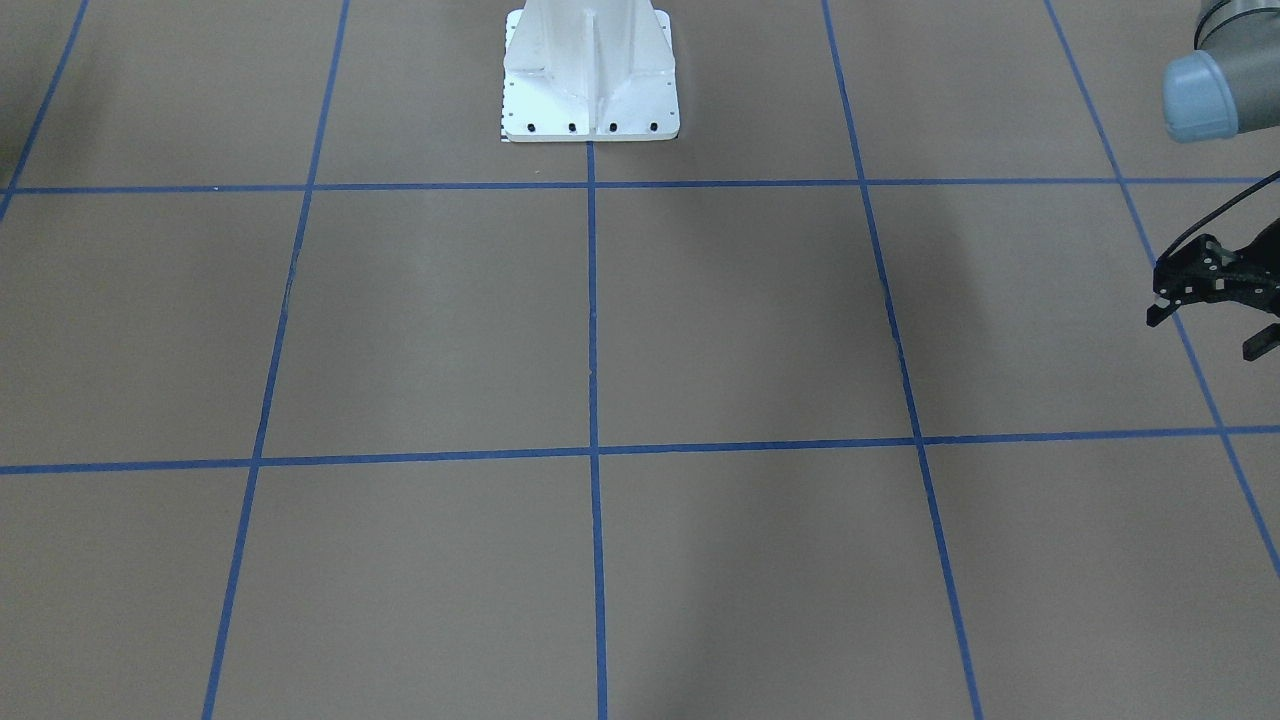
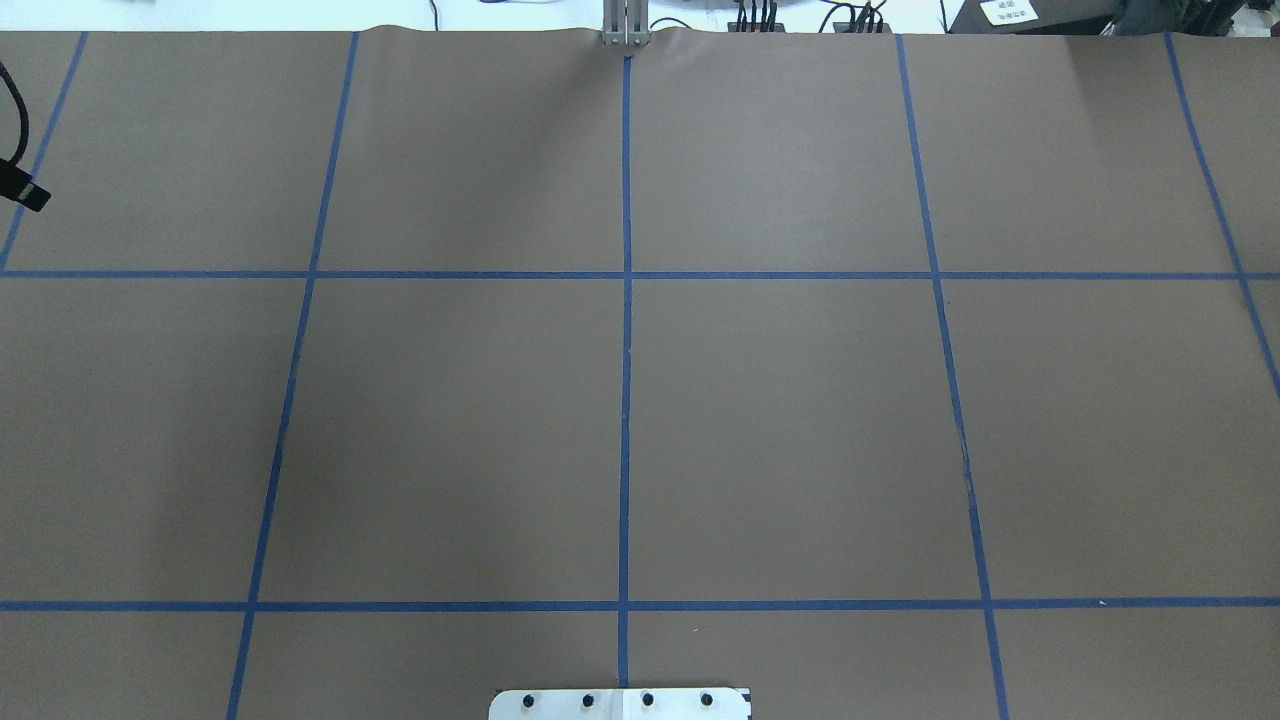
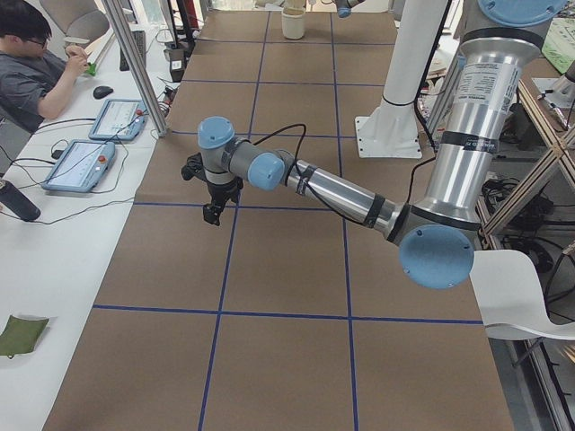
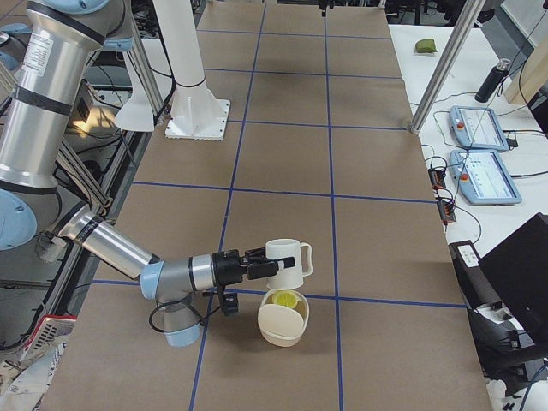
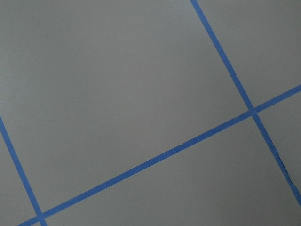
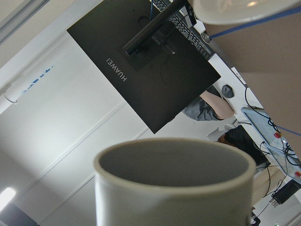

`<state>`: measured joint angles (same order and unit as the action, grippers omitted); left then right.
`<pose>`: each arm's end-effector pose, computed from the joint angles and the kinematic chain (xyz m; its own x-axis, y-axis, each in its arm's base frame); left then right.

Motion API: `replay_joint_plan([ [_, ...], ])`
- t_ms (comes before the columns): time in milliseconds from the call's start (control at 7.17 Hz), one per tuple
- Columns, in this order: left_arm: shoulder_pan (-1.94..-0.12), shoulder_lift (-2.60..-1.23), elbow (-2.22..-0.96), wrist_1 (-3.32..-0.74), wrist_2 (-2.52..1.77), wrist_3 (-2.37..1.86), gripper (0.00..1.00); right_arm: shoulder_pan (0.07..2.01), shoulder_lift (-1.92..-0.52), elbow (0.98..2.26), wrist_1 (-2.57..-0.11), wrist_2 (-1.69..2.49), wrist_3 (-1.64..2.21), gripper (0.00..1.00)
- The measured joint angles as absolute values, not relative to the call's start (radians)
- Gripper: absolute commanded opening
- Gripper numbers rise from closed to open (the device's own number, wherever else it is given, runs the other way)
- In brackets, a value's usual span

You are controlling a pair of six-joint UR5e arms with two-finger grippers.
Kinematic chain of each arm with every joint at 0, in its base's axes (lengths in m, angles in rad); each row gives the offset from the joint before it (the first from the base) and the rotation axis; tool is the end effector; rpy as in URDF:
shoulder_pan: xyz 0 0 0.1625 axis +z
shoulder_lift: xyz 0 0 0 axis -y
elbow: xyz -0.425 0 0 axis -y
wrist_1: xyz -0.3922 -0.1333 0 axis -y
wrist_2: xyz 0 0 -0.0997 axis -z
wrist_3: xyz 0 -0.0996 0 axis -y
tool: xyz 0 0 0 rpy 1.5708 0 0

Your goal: Left arm hands cup to right arm to dump lemon

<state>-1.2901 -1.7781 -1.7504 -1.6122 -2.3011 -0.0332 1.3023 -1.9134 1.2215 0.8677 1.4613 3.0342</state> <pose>0.0943 -0.5683 0.4565 0.6471 0.4433 -0.6203 -0.2306 0.8893 0.3950 0.0755 -0.2689 0.6975 -0.9862 0.1410 0.0865 -0.0597 0.1848 -0.9810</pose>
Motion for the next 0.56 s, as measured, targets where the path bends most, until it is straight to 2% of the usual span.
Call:
replay_joint_plan([
  [558, -1.289, -1.778, -1.746, -1.611, -2.301, -0.034, 1.0, 1.302, -1.908, 1.221, 0.867, 1.457, 3.041, 0.12],
])
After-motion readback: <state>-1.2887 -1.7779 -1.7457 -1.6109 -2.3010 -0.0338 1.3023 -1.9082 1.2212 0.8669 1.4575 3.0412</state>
